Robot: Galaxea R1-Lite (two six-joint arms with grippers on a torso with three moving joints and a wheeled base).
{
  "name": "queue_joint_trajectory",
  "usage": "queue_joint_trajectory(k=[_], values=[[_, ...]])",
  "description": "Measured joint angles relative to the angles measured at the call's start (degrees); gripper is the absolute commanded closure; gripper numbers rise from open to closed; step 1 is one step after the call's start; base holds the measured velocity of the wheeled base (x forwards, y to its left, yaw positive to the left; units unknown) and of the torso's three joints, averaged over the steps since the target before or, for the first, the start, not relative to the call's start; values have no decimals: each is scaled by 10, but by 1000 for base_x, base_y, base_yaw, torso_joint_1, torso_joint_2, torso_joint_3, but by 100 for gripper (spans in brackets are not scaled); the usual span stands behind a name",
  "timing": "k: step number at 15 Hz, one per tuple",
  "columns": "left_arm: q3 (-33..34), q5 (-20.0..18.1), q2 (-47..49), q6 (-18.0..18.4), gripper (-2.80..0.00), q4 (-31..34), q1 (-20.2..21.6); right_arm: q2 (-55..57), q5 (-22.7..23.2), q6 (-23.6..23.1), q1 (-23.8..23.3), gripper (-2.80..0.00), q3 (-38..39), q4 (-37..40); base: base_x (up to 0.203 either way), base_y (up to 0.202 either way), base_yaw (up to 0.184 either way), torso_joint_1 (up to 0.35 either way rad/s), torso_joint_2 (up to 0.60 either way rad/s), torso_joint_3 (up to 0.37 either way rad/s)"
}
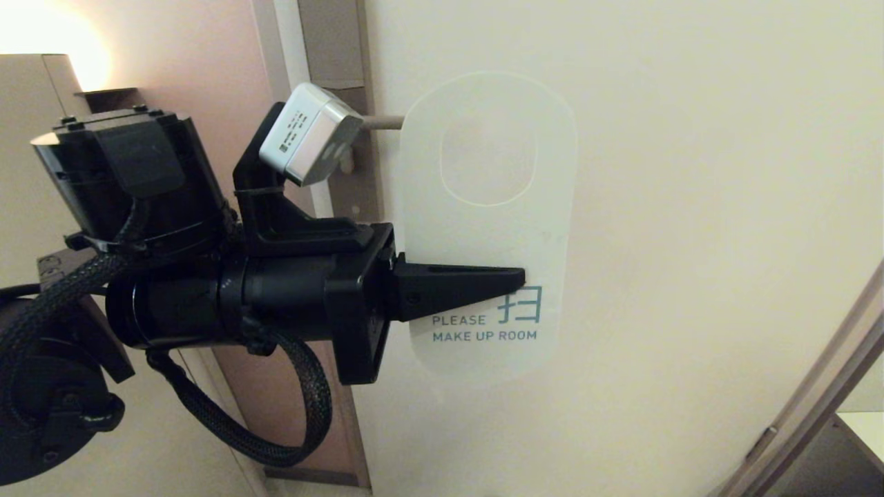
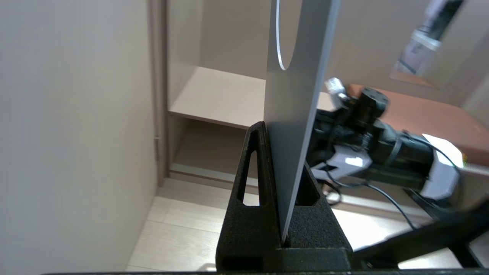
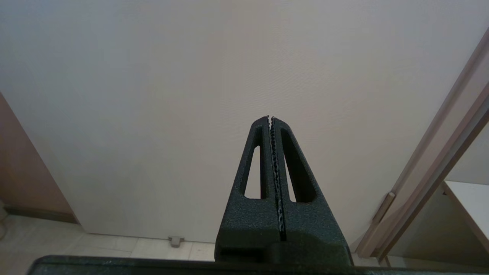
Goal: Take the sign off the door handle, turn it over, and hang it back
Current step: Hand it to the other hand
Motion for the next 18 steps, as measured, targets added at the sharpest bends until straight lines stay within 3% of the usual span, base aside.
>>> queue_joint_trajectory(k=[3, 8, 13, 18], values=[[-1, -9, 15, 3, 0, -6, 0, 0, 0, 0, 0, 0, 0, 0, 0, 0, 0, 0, 0, 0], [-27, -17, 90, 0, 0, -86, 1, 0, 1, -1, 0, 0, 0, 0, 0, 0, 0, 0, 0, 0], [-123, -43, 176, -2, 0, -91, 4, 0, 2, -1, 0, 0, 0, 0, 0, 0, 0, 0, 0, 0], [-145, -58, 215, -15, 0, -94, 9, 0, 1, -1, 0, 0, 0, 1, 0, 0, 0, 0, 0, 0]])
